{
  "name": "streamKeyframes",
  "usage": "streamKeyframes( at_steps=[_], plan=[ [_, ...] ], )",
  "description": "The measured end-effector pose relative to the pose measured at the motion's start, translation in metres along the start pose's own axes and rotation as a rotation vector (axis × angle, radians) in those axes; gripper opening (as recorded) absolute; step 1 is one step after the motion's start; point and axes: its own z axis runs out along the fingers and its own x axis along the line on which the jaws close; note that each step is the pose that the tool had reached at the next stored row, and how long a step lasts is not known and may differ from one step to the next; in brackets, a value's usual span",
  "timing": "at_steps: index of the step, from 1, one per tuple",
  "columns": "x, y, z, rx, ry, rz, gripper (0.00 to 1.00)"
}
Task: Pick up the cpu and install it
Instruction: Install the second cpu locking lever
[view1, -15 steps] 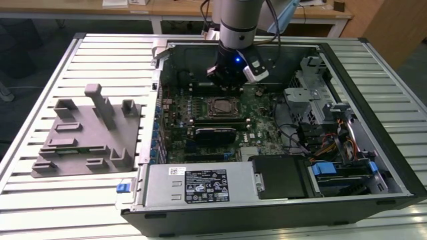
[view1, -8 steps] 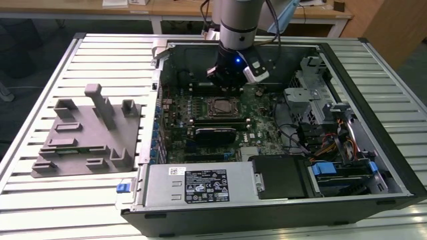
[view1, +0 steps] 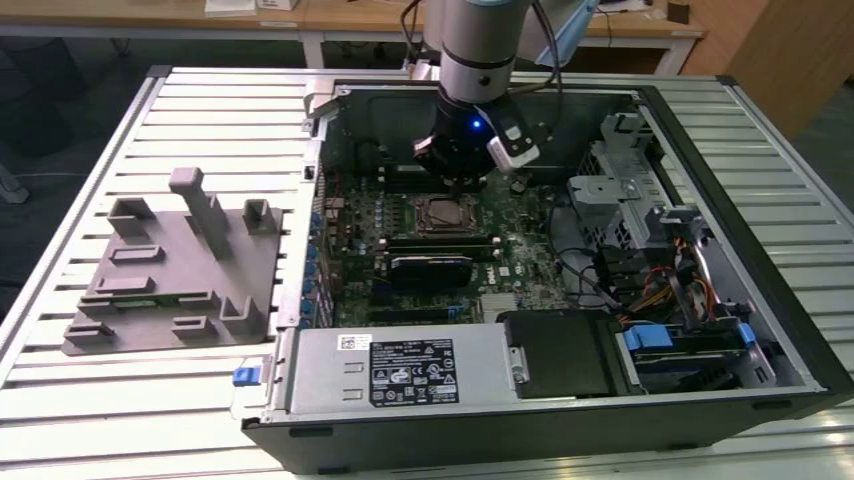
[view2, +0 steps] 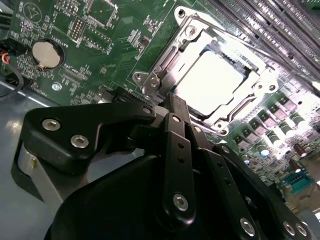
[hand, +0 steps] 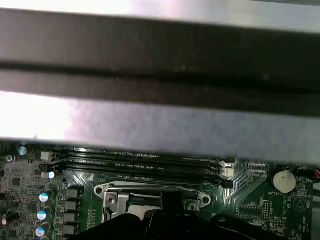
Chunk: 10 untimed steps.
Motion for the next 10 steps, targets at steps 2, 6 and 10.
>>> streamKeyframes(
  at_steps=[2, 6, 10],
  plan=[
    [0.0001, -0.0011, 0.0, -0.0001, -0.0001, 0.0, 0.11],
    [0.0001, -0.0012, -0.003, 0.0, 0.0, 0.0, 0.11],
    [0.0, -0.0004, -0.0162, 0.0001, 0.0001, 0.0, 0.11]
  ],
)
